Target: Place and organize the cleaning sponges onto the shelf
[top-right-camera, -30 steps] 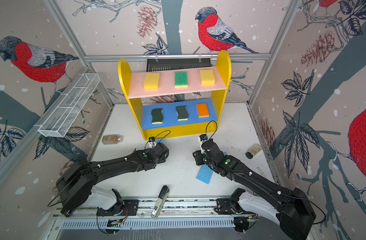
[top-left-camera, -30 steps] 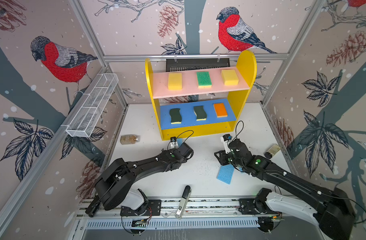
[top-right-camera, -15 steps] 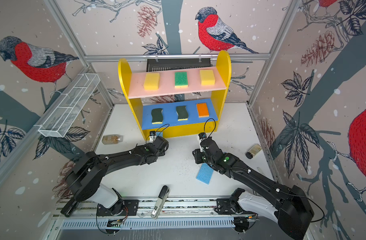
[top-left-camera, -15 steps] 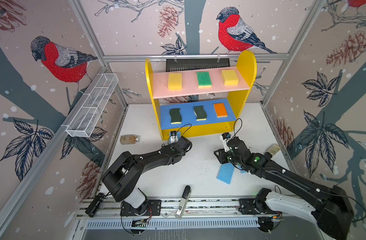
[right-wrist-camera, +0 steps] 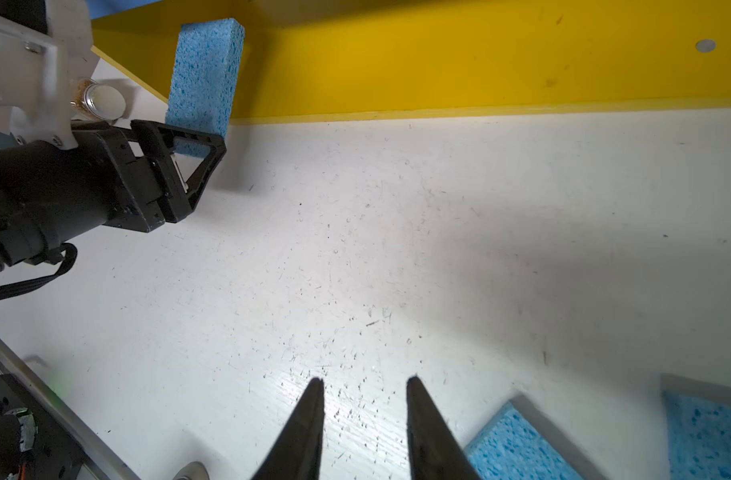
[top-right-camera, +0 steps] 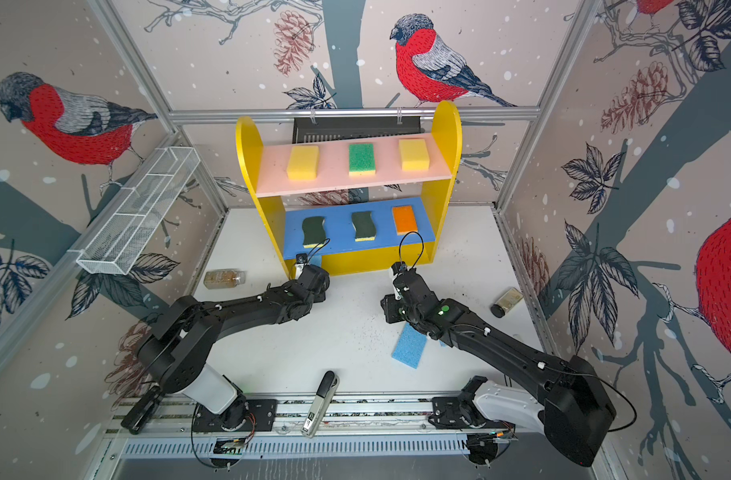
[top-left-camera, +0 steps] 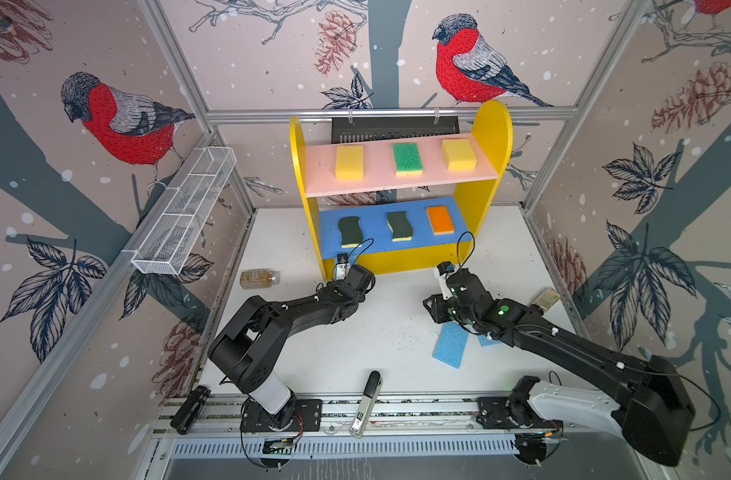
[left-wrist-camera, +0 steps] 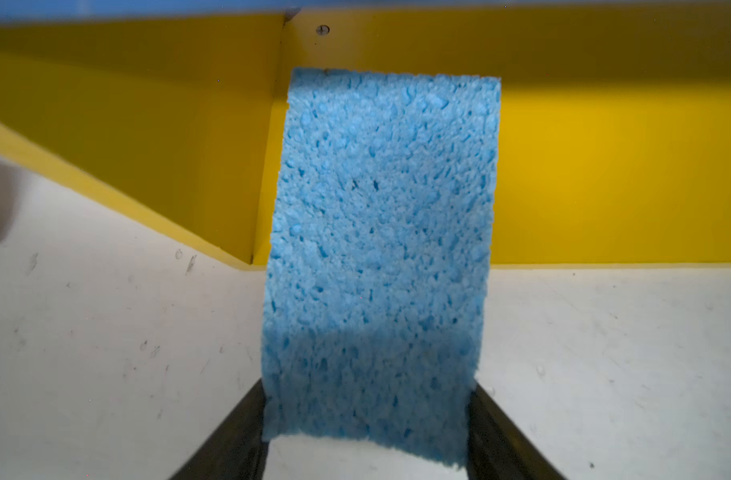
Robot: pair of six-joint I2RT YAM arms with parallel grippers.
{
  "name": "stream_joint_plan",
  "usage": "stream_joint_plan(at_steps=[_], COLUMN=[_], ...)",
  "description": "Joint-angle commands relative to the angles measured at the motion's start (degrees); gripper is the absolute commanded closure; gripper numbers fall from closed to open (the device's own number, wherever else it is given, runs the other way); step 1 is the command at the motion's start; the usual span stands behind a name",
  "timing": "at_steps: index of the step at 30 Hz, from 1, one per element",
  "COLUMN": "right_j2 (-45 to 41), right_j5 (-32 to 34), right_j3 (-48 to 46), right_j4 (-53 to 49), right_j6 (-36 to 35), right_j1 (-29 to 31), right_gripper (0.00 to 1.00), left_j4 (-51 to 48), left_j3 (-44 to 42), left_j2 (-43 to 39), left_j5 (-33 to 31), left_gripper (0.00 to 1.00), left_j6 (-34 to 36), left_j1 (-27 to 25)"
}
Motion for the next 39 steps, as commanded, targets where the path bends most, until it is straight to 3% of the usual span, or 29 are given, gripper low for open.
stream_joint_plan(at_steps=[1,17,39], right_j2=[0.7,2.4,1.5], right_j5=[-0.1,0.1,0.2], right_j3=[0.7,1.5,1.4], right_j4=[0.1,0.1,-0.4], right_j6=[1.1,2.0,1.7], right_j1=[0.2,0.9,1.1], right_gripper=[0.65,0.65,0.65], left_j4=[4.9,14.3,14.1], left_j3=[-0.4,-0.7,2.9], left_j2=[0.8,3.8,9.4], left_j5=[-0.6,1.5,-1.5], left_gripper=[0.31,0.31,0.31], left_j6=[2.8,7.0,7.0], left_j1=[0.5,2.5,3.1])
